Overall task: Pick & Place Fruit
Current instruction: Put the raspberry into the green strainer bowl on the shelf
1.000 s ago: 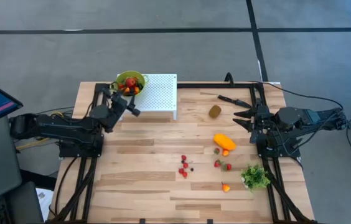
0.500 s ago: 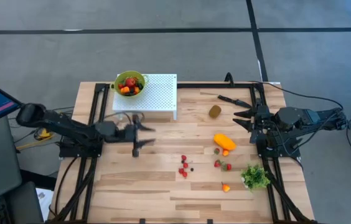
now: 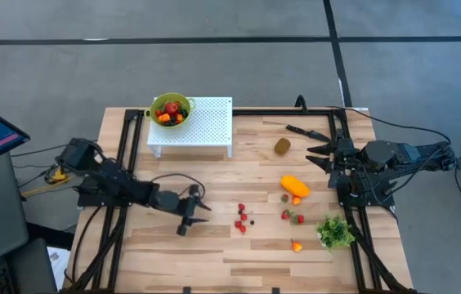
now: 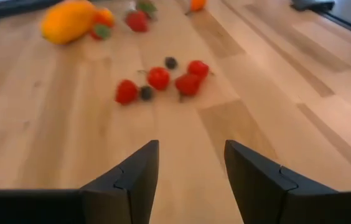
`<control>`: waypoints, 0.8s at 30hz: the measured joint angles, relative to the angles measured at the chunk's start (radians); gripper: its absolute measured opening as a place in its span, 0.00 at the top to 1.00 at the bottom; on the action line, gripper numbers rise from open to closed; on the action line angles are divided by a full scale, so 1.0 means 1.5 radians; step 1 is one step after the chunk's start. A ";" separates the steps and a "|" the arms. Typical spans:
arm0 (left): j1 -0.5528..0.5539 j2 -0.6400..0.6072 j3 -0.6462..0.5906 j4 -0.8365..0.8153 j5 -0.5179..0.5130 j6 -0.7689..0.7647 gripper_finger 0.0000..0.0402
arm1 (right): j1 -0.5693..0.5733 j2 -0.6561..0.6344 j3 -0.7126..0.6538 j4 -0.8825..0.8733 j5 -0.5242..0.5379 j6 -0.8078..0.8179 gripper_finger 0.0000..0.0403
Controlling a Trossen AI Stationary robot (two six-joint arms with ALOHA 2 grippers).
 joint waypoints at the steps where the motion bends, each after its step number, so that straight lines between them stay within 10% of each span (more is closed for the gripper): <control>1: -0.005 0.015 0.008 0.003 0.000 0.000 0.56 | 0.000 0.000 0.000 0.000 0.000 0.000 0.71; 12: -0.014 0.134 0.126 0.009 -0.005 -0.004 0.55 | 0.000 0.000 0.000 0.000 0.000 0.000 0.71; 24: -0.014 0.225 0.199 0.010 -0.004 -0.033 0.29 | 0.000 0.000 0.000 0.000 0.000 0.000 0.71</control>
